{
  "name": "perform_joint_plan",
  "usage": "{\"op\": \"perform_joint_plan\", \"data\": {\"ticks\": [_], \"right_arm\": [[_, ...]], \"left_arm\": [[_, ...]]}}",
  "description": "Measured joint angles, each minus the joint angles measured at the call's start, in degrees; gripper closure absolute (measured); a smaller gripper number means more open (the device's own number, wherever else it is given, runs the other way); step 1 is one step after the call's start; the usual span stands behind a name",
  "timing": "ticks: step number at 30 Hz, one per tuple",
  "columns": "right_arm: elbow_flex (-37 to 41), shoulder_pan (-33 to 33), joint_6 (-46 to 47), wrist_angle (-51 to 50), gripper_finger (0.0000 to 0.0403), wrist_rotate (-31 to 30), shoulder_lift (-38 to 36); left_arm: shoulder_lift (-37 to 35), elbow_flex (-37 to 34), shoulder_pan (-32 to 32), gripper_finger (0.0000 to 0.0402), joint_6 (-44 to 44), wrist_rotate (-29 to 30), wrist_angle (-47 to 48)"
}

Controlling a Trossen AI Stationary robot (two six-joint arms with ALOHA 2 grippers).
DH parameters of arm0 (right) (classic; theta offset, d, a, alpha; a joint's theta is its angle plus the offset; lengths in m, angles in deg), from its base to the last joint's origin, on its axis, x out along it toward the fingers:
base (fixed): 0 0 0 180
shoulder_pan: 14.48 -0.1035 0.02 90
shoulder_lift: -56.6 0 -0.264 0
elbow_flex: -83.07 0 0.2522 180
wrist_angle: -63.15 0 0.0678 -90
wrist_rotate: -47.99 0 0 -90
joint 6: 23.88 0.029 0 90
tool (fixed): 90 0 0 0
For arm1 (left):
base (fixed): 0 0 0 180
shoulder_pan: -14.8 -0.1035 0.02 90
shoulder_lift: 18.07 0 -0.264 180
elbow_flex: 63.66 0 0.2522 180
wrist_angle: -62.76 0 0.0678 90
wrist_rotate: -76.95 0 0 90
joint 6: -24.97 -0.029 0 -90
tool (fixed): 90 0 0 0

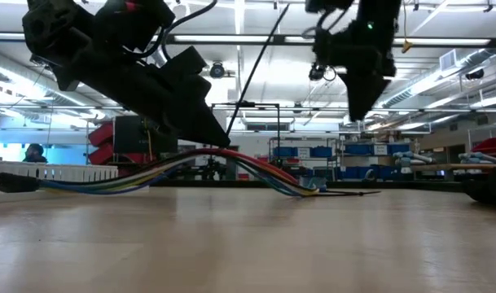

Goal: Ziptie cables
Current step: Wrap the cables together using a ziptie

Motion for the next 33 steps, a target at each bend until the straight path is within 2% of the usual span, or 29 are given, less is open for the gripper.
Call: {"op": "perform_joint_plan", "data": {"ticks": [6,10,16,20,26,33], "right_arm": [[7.8,1.6,-0.7,2.0,0.0232,4.2,0.1],[12.2,1.8,-6.3,6.8,0.0243,4.4,0.1],[17.2,2.9,-20.4,18.8,0.0257,4.9,0.1],[18.0,4.3,-25.8,23.0,0.0262,6.4,0.1],[18.0,8.5,-26.5,25.1,0.0266,7.0,0.8],[18.0,12.7,-26.6,27.9,0.0265,10.7,5.6]], "left_arm": [[0.0,0.0,-0.1,0.0401,0.0,0.0,0.0],[0.0,0.0,-0.1,0.0401,0.0,-0.3,0.0],[0.0,0.0,-0.1,0.0401,0.0,-0.9,0.0],[0.0,0.0,-0.1,0.0401,0.0,-1.0,0.0],[0.0,0.0,-0.1,0.0401,0.0,-1.9,-0.4],[0.0,0.0,-0.1,0.0401,-0.1,-1.9,-1.3]]}}
